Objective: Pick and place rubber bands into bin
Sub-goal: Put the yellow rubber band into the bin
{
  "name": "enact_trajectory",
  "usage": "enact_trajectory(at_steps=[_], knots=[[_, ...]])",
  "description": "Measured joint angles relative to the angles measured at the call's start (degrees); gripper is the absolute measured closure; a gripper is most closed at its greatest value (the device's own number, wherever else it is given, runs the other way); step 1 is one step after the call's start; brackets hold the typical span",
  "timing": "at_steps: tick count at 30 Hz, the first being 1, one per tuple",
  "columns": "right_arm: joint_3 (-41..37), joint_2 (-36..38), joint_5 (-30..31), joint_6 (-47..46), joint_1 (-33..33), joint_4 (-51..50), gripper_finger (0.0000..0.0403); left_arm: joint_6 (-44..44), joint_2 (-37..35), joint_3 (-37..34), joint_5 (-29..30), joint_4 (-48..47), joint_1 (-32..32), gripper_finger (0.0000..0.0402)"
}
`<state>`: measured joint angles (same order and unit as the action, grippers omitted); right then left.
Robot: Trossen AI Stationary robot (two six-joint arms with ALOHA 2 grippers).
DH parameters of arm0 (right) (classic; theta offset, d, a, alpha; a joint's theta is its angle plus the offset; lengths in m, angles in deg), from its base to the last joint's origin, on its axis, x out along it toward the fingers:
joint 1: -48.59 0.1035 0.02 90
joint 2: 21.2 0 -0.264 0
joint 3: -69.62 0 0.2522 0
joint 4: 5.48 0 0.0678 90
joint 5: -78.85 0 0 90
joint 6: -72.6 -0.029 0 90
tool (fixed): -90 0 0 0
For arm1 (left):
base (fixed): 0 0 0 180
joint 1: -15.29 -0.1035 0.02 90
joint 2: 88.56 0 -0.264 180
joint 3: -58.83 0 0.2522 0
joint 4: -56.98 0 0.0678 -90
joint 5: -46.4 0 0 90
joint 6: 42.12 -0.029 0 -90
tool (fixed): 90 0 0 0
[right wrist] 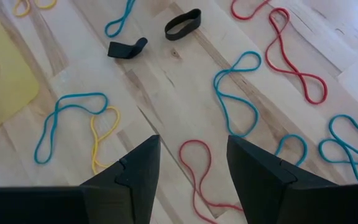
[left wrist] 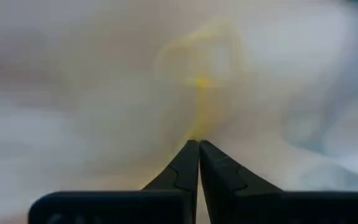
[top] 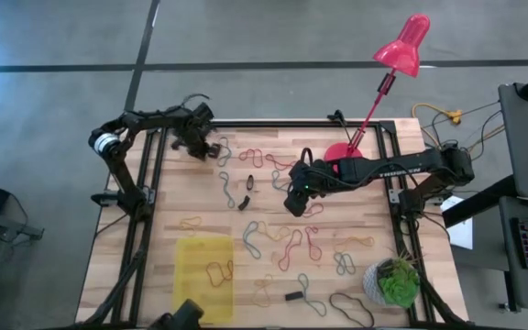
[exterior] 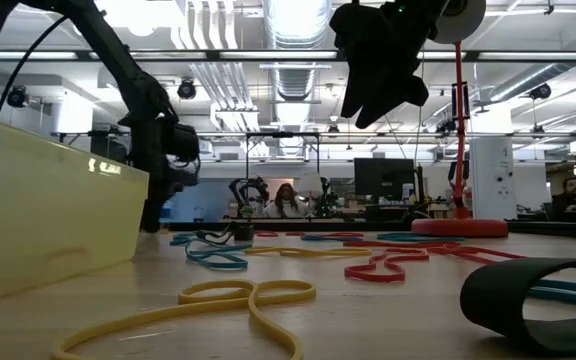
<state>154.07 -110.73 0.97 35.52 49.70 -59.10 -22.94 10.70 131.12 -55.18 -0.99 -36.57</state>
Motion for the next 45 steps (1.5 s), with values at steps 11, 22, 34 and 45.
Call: enact_trajectory(at_steps=[11, 22, 34, 45], knots=[[0.00, 0.00, 0.00, 0.49, 0.00, 0.64, 0.0230, 2.81, -13.72, 0.67, -6.13, 0.54, 8.67, 0.0401], [0.00, 0.00, -0.04, 1.73, 0.00, 2.40, 0.0230, 2.99, -15.28, -4.27, 9.94, -2.86, 11.18, 0.0352], [0.00, 0.00, -0.64, 0.56, 0.13, 2.46, 0.0230, 5.18, -5.23, -5.03, 15.65, -0.06, 11.42, 0.0237], [-0.03, 0.00, -0.62, 0.22, 0.13, 2.45, 0.0230, -1.60, 0.56, -4.86, 10.90, 0.69, 9.47, 0.0306]])
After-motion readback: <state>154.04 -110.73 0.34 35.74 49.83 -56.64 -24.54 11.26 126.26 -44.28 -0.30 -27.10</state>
